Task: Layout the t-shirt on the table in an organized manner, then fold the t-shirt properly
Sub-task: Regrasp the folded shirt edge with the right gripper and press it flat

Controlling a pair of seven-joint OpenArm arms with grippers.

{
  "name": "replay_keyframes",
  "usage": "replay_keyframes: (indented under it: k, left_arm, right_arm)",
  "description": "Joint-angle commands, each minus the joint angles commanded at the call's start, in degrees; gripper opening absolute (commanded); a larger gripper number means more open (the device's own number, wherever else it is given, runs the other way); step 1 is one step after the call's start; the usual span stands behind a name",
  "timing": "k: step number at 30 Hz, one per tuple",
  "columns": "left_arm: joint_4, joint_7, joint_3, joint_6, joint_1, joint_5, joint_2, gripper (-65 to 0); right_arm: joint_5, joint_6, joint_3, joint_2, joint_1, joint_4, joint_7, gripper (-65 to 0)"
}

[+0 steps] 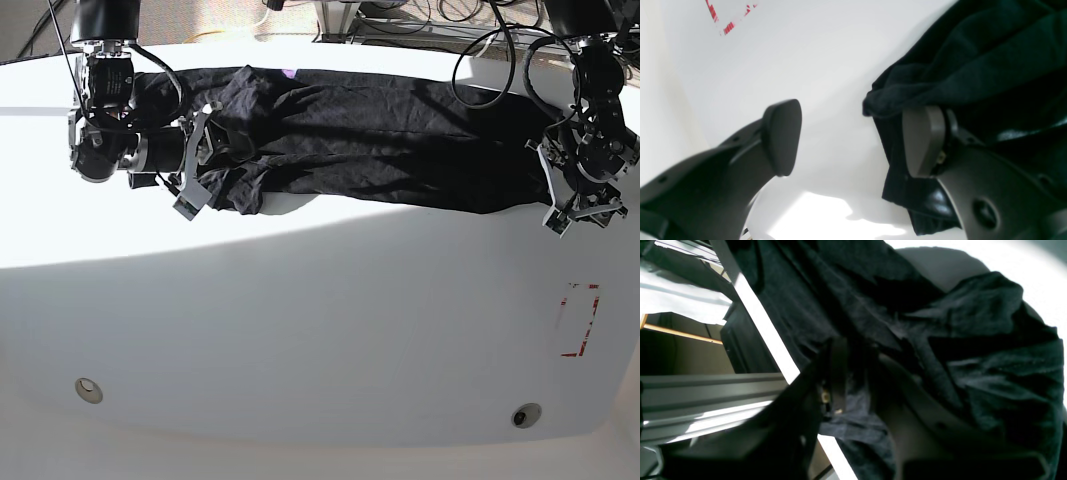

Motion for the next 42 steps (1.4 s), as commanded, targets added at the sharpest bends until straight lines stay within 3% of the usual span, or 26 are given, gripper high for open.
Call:
replay_keyframes:
  k: [2,4,10,12,27,42]
  left_arm:
    - [0.0,0.0,0.0,0.0,0.1,0.0,0.0,-21.7]
    - [0.0,0.0,0.0,0.0,0.1,0.0,0.0,-21.7]
    - [0.0,0.0,0.0,0.0,0.2,0.0,0.1,-21.7]
    - [0.0,0.0,0.0,0.0,0.2,0.0,0.1,-21.7]
    - [-0.1,0.0,0.0,0.0,0.2,0.0,0.1,-21.7]
    - [-0.1,0.0,0.1,0.0,0.2,0.0,0.1,-21.7]
  right_arm:
    - [-0.1,0.00,0.2,1.0,0.1,0.0,0.0,-56.1]
    - [-0.5,0.00,0.2,1.9,0.4,0.0,0.5,-51.7]
    - [-9.3,0.00,-0.2,2.2,1.7,0.1,4.8,-20.1]
    - [-11.9,0.00,-0.2,1.4,1.7,0.1,6.1,-16.0]
    - [-32.9,0.00,-0.3,-4.3,1.7,0.2,12.8,-19.2]
    - [-38.9,0.00,-0.3,-4.7,1.6,-0.4,17.1,-19.2]
